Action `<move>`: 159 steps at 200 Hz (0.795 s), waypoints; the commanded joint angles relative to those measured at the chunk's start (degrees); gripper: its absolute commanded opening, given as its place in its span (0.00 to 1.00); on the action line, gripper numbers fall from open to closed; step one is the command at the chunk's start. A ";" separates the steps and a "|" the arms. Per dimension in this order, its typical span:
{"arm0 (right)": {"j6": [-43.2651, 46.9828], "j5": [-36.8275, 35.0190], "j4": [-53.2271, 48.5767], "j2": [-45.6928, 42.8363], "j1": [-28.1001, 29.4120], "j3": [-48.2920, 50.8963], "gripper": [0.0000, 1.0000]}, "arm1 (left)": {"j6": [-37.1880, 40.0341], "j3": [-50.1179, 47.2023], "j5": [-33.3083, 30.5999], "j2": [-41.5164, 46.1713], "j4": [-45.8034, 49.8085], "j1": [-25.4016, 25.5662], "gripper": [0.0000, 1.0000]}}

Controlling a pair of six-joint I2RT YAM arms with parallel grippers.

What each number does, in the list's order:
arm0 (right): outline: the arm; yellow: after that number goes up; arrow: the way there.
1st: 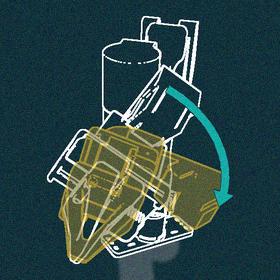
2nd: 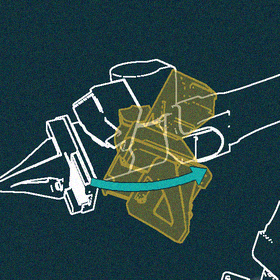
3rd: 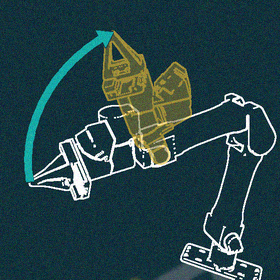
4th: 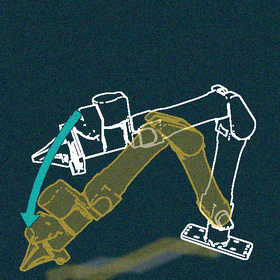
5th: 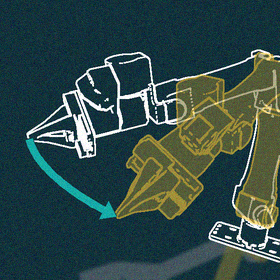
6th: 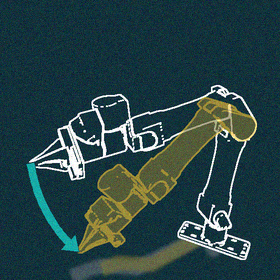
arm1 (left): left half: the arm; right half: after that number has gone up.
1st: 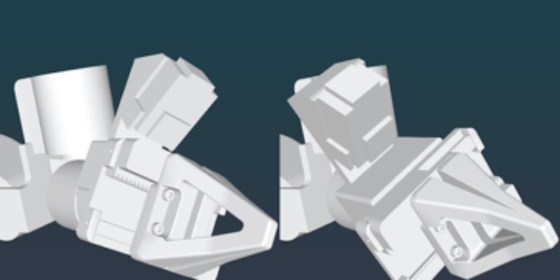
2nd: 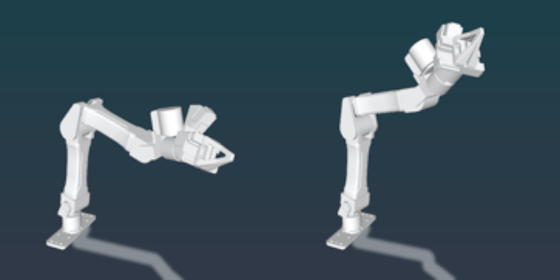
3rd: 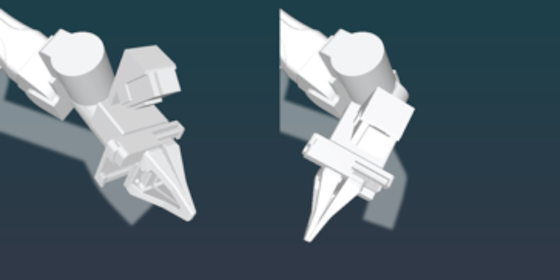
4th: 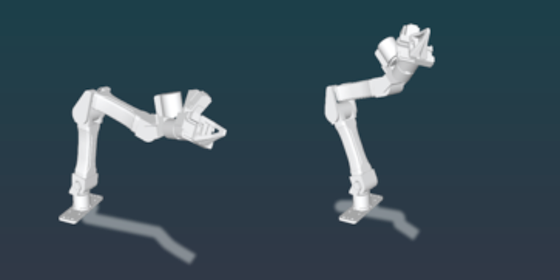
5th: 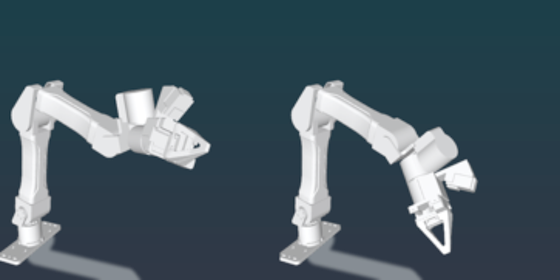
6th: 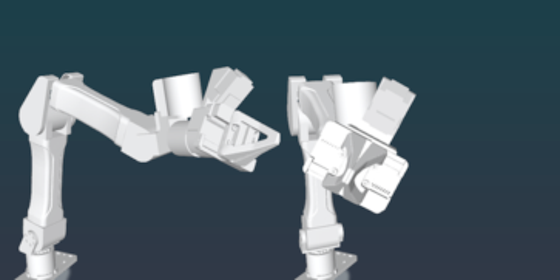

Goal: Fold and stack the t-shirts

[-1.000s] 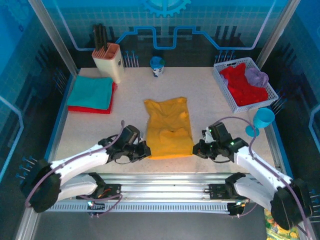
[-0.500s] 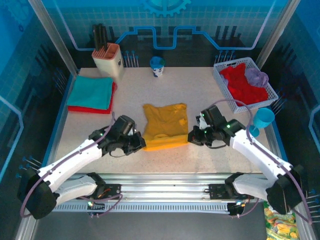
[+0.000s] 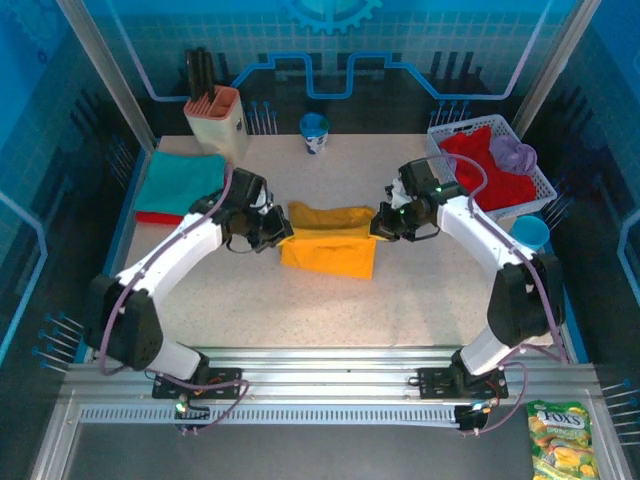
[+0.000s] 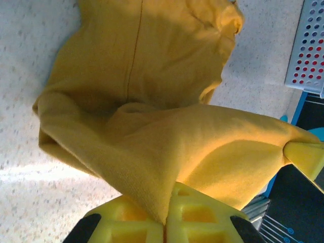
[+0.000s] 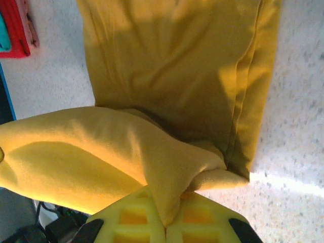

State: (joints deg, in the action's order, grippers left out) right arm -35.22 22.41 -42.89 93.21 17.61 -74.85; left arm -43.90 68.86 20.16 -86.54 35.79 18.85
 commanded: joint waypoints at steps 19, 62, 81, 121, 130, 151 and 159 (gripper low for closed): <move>2.51 3.47 -1.16 9.29 -2.32 -7.56 0.00 | 4.42 9.68 5.14 -10.92 0.74 -2.83 0.00; 1.65 5.07 -0.25 15.77 -3.70 -12.86 0.00 | 5.44 16.24 7.67 -20.52 -0.31 -5.31 0.00; 1.39 5.28 -0.17 18.40 -4.22 -15.05 0.00 | 5.57 17.48 7.90 -22.85 -1.54 -6.57 0.00; 0.59 6.74 0.28 23.69 -4.99 -18.83 0.01 | 6.28 22.10 10.37 -29.33 -2.49 -7.88 0.05; 0.51 6.76 0.35 24.89 -5.11 -19.75 0.01 | 6.28 23.20 10.70 -30.54 -2.90 -7.88 0.07; -0.08 6.76 0.74 26.35 -5.58 -21.13 0.01 | 6.58 25.99 10.88 -33.14 -3.25 -7.87 0.10; -0.51 6.77 1.11 26.65 -5.88 -21.37 0.00 | 6.60 27.08 10.96 -33.94 -3.35 -7.87 0.10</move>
State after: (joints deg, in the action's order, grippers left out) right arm -34.52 27.53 -42.06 118.37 13.02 -93.84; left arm -38.74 92.03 28.51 -118.08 33.58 11.29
